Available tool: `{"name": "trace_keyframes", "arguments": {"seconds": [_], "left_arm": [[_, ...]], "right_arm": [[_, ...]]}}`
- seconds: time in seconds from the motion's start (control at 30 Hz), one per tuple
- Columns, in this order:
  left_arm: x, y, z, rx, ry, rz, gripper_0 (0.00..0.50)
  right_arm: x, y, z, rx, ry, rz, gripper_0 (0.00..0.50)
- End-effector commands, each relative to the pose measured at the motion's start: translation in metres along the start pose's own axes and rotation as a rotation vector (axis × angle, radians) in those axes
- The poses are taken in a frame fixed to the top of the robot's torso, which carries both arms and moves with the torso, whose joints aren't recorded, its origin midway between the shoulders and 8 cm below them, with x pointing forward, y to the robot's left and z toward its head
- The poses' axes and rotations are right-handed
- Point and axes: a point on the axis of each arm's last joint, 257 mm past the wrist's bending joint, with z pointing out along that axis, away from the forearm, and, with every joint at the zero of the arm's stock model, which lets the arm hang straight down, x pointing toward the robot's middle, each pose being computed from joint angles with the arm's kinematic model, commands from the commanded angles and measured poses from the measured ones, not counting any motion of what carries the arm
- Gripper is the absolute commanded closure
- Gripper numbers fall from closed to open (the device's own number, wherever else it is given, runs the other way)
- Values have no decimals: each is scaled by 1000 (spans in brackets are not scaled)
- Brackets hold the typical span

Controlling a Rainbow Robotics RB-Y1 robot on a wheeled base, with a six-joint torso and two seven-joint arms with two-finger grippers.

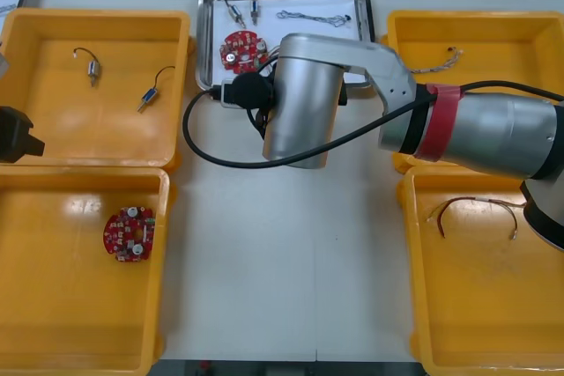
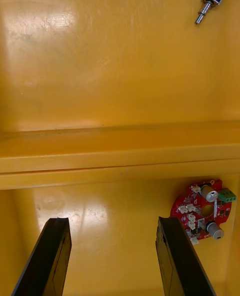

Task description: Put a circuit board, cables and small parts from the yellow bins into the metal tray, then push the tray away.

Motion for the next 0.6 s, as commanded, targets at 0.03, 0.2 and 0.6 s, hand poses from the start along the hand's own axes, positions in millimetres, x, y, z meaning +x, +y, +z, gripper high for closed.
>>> {"name": "trace_keyframes", "arguments": {"seconds": [0.03, 0.2, 0.6], "left_arm": [[-1, 2, -7, -10, -22, -45, 0], [-1, 2, -7, -10, -22, -45, 0], [-1, 2, -7, -10, -22, -45, 0]], "right_arm": [[24, -16, -34, -63, 5, 121, 0], [60, -8, -58, -142, 54, 303, 0], [133, 3, -100, -263, 193, 638, 0]]}}
